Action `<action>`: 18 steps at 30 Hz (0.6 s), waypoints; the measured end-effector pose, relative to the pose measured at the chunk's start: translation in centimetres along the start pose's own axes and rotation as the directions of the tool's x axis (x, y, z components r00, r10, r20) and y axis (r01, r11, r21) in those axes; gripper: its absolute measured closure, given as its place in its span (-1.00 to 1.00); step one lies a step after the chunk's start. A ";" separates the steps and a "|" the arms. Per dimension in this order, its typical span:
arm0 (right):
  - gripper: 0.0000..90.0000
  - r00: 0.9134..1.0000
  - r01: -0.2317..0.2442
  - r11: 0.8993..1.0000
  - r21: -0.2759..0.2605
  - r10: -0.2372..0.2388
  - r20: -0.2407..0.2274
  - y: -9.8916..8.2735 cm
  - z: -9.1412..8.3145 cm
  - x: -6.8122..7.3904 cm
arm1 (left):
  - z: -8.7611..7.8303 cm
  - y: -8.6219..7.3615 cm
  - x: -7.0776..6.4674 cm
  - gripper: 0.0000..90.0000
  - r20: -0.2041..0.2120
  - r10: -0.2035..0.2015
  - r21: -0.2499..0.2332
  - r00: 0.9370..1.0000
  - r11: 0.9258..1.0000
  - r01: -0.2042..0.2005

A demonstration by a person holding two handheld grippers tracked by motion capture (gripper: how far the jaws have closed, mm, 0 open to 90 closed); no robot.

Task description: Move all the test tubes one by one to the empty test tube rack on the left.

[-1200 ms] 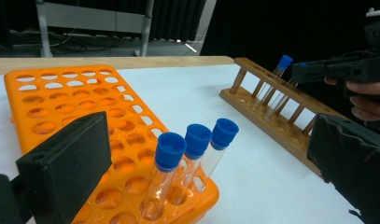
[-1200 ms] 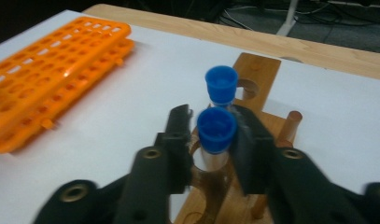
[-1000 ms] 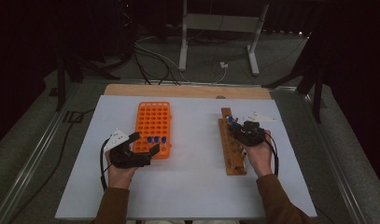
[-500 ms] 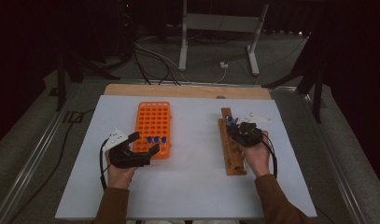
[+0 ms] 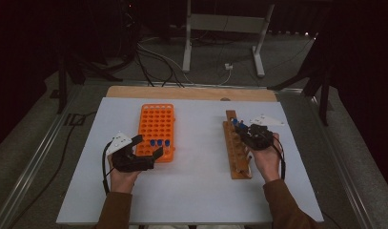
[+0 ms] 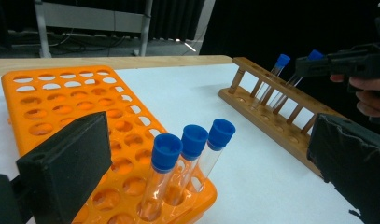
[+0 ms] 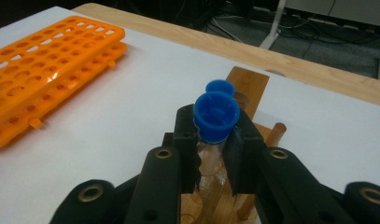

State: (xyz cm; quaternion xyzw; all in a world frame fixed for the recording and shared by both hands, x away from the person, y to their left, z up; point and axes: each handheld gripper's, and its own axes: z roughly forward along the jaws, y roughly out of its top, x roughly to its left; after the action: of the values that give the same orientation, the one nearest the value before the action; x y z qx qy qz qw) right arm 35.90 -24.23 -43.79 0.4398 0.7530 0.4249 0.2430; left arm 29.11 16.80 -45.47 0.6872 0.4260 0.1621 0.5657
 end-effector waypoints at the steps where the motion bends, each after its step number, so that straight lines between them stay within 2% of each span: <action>1: 0.71 1.000 0.000 1.000 -0.004 0.000 -0.001 0.1 -0.1 0.0 | 0.0 0.0 0.0 -0.98 -0.002 0.002 0.001 1.000 1.000 -0.002; 11: 0.71 1.000 0.010 0.999 -0.040 -0.010 -0.001 0.9 -1.4 0.1 | 0.1 0.1 -0.2 -0.98 -0.004 0.010 0.004 1.000 1.000 -0.010; 18: 0.71 0.999 0.043 0.996 -0.075 -0.043 -0.001 1.7 -2.5 0.4 | 0.3 0.1 -0.6 -0.98 -0.002 0.023 0.012 1.000 1.000 -0.023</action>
State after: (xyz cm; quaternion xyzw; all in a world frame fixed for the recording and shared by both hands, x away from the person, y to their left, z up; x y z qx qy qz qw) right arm 34.58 -24.52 -41.06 0.4136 0.7460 0.4481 0.2675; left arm 29.04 16.17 -45.31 0.6953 0.4197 0.1669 0.5591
